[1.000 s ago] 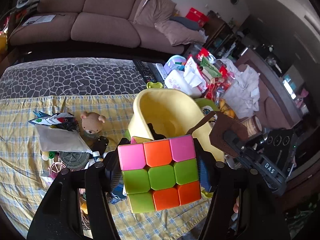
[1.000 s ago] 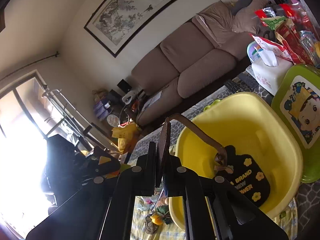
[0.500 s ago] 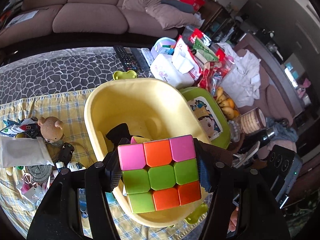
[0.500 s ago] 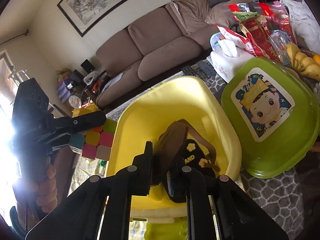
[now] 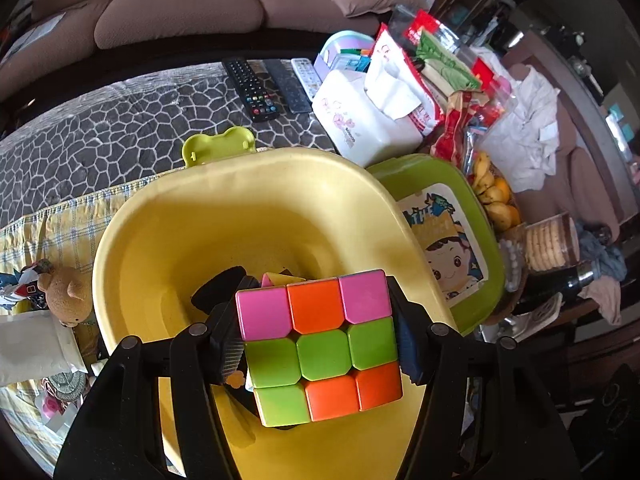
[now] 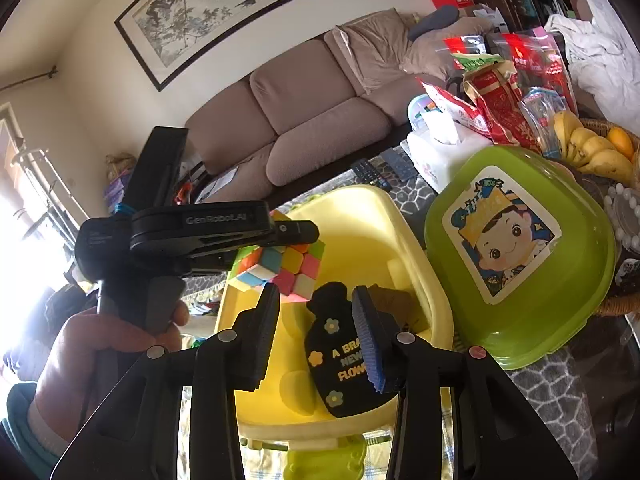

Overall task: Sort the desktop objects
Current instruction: 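Carry the cube and leather tag over the yellow tub with both grippers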

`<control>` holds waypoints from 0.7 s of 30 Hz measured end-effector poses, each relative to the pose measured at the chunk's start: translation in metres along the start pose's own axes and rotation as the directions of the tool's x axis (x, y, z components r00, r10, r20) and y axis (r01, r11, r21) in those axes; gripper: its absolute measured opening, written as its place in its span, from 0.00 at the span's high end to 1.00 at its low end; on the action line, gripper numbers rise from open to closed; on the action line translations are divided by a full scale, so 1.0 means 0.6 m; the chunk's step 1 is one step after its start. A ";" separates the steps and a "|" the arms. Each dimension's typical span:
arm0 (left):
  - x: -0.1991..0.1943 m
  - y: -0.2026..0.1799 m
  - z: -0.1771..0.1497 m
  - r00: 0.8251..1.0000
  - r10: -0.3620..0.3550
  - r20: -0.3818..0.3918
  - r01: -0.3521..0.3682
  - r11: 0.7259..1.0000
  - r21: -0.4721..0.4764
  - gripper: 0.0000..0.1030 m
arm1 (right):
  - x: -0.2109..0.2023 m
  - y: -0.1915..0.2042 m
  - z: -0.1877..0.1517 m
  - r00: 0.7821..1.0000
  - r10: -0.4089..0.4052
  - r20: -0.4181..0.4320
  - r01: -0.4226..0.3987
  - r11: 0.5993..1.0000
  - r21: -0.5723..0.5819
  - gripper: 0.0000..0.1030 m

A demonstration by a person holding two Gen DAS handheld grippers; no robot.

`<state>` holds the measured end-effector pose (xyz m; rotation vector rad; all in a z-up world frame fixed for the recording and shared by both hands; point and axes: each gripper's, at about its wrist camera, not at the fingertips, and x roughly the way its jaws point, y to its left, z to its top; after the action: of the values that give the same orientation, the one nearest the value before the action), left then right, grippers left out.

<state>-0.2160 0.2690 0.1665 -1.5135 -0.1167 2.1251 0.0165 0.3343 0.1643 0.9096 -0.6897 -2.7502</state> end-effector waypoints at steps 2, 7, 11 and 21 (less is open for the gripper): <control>0.026 -0.004 0.011 1.000 0.012 -0.027 -0.012 1.000 -0.001 0.43 | -0.002 0.000 0.000 1.000 0.001 0.003 -0.001 1.000 0.000 0.59; 0.093 -0.003 0.033 0.994 0.067 -0.089 -0.069 0.997 -0.018 0.43 | -0.001 -0.011 0.000 1.000 -0.005 -0.003 0.005 1.000 0.002 0.54; 0.136 0.004 0.039 0.988 0.083 -0.132 -0.091 0.995 -0.051 0.43 | 0.000 -0.014 -0.004 1.000 -0.005 -0.009 0.004 1.000 -0.006 0.52; 0.187 0.018 0.038 0.980 0.119 -0.162 -0.133 0.988 -0.083 0.43 | 0.010 -0.023 -0.009 1.000 -0.003 -0.029 0.002 1.000 -0.015 0.49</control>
<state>-0.2669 0.3165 0.0748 -1.7798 -0.0664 2.1136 0.0148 0.3426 0.1504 0.9465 -0.6627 -2.7347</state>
